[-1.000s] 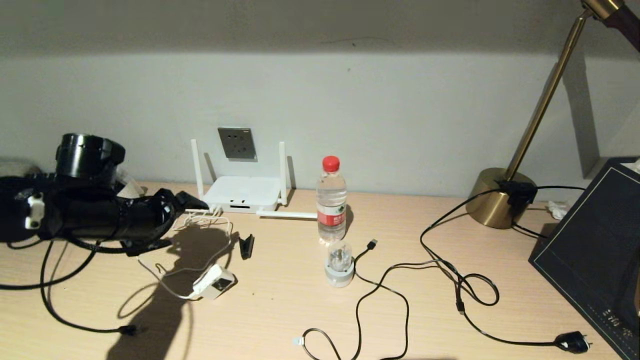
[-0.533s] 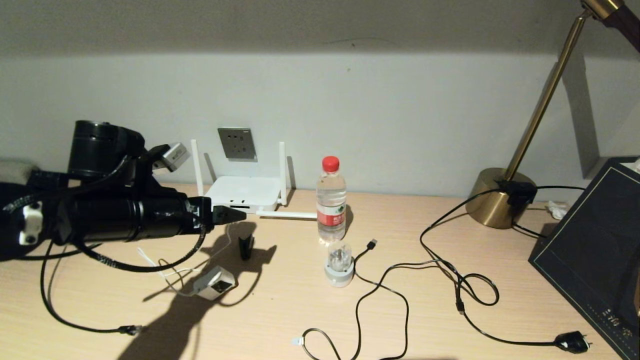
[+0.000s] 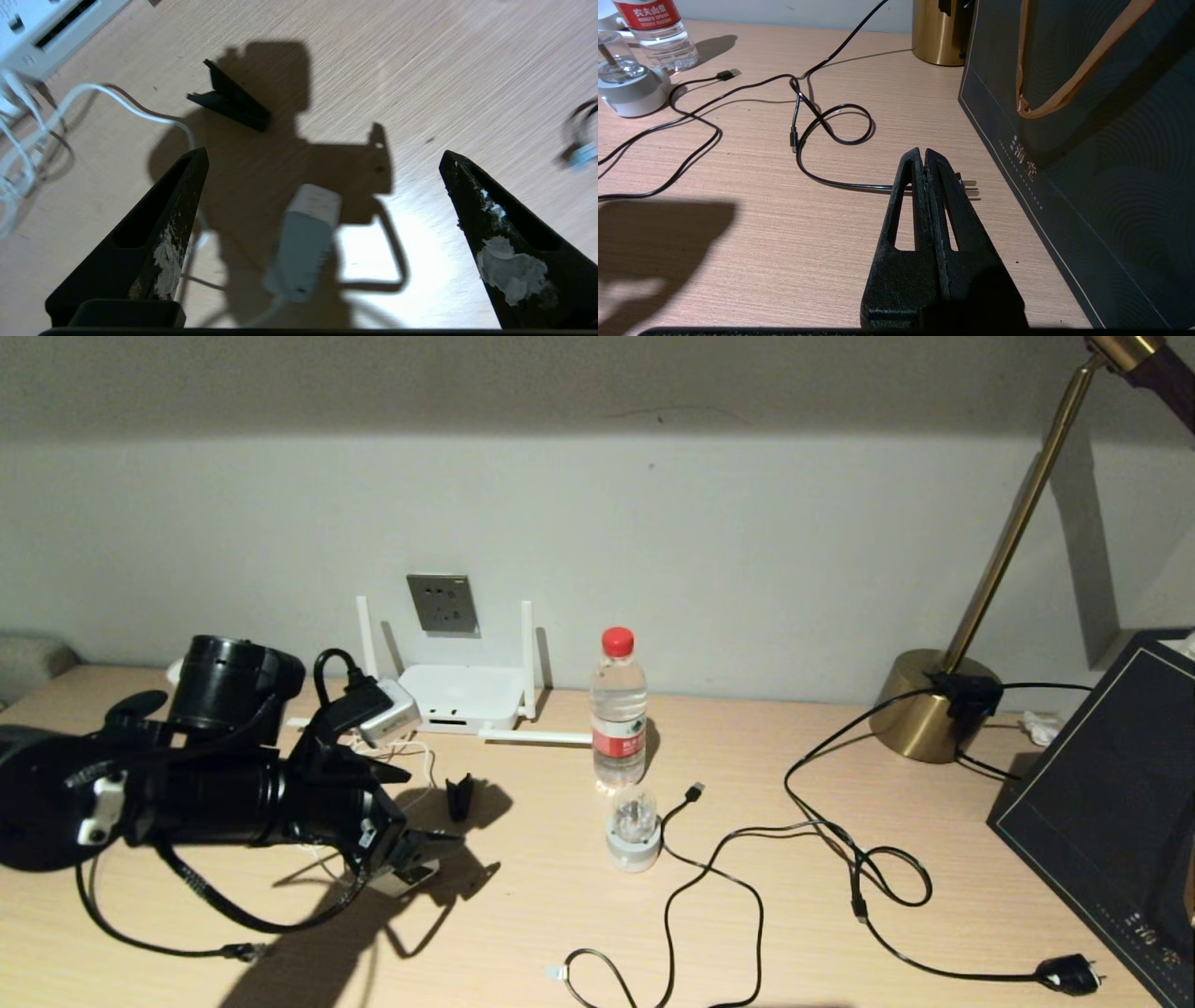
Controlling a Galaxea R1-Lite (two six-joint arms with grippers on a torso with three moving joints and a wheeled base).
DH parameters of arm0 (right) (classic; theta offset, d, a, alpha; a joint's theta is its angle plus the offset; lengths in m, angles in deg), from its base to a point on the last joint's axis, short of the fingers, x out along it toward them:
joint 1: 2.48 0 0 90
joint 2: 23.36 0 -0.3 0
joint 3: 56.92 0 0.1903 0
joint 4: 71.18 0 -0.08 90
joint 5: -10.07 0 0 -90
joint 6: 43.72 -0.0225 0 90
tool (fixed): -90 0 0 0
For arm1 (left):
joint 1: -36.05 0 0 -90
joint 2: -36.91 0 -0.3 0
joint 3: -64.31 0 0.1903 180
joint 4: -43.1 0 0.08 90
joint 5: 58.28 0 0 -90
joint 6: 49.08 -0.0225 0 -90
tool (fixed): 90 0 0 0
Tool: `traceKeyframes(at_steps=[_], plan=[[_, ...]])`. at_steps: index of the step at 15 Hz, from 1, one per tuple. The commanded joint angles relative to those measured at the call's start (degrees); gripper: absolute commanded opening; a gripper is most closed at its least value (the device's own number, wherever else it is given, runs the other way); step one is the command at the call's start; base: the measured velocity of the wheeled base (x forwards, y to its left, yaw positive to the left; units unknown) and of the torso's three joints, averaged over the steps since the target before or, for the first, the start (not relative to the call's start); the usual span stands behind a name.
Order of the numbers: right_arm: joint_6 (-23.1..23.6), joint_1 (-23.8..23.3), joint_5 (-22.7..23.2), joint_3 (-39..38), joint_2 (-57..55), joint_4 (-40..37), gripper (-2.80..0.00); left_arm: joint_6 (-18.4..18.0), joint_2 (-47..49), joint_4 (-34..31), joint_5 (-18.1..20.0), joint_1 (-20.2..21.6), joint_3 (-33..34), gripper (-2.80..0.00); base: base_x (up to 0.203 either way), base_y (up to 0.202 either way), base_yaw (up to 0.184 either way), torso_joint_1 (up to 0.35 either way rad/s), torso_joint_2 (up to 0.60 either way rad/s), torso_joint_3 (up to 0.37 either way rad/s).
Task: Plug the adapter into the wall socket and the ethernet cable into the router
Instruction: Pick up plug
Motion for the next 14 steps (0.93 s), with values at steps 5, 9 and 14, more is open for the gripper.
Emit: traceKeyframes(at_steps=[5, 9, 14], plan=[[0.03, 0.02, 0.02, -0.62, 0.00, 0.02, -2.80, -18.79, 6.26, -3.38, -0.76, 2.79, -6.25, 0.00, 0.000, 0.000, 0.000, 0.000, 0.00, 0.000], [0.03, 0.02, 0.02, -0.62, 0.00, 0.02, -2.80, -25.28, 6.64, -17.24, -0.80, 2.77, -12.57, 0.00, 0.000, 0.000, 0.000, 0.000, 0.00, 0.000], [0.03, 0.02, 0.02, -0.62, 0.00, 0.02, -2.80, -26.53, 7.03, -22.54, -1.20, 2.76, -12.44, 0.00, 0.000, 0.000, 0.000, 0.000, 0.00, 0.000]])
